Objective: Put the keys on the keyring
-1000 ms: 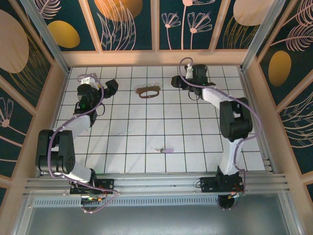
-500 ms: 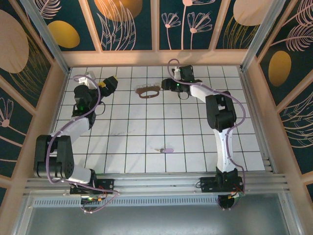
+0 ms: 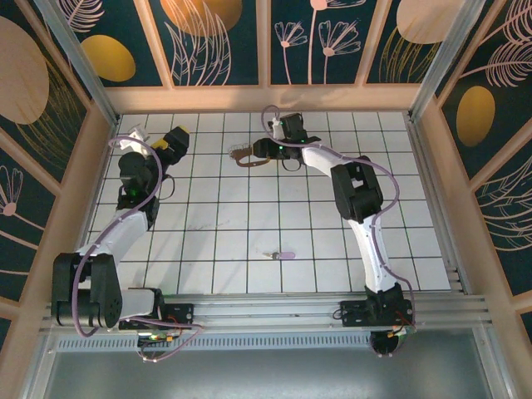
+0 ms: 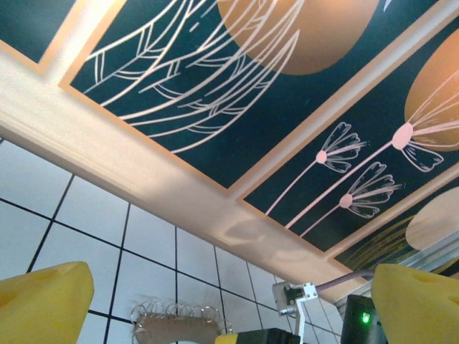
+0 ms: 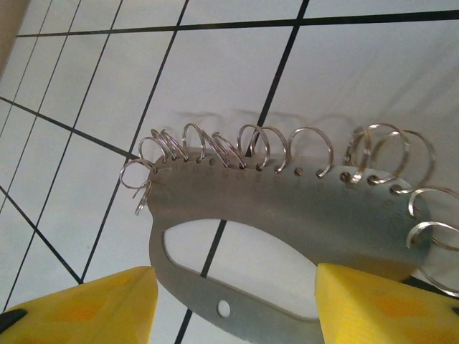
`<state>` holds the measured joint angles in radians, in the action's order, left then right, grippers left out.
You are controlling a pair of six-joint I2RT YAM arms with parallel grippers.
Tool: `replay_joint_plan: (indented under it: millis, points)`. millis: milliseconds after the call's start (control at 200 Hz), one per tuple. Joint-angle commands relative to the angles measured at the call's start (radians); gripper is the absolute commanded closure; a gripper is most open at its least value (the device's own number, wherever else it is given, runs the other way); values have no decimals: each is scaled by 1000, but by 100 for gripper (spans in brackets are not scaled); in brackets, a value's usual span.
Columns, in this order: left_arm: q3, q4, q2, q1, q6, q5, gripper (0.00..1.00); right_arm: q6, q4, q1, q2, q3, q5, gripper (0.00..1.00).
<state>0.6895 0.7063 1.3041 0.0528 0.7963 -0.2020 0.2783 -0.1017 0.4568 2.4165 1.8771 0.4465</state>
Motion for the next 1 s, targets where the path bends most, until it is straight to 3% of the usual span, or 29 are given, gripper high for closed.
replay_joint_plan:
  millis: [0, 100, 311, 671, 997]
  points:
    - [4, 10, -12, 4, 21, 21, 1, -10, -55, 20, 32, 68, -15, 40]
    - [19, -44, -3, 4, 42, 33, 1, -15, -74, 31, 45, 87, -33, 40]
    - [50, -96, 28, 4, 47, -52, 1, -46, -143, 52, 71, 127, -91, 40]
    - [6, -53, 25, 5, 168, -144, 1, -118, -267, 85, 145, 231, -175, 40]
    - [-26, -71, -12, 10, 161, -161, 1, -138, -252, 120, 86, 103, -187, 44]
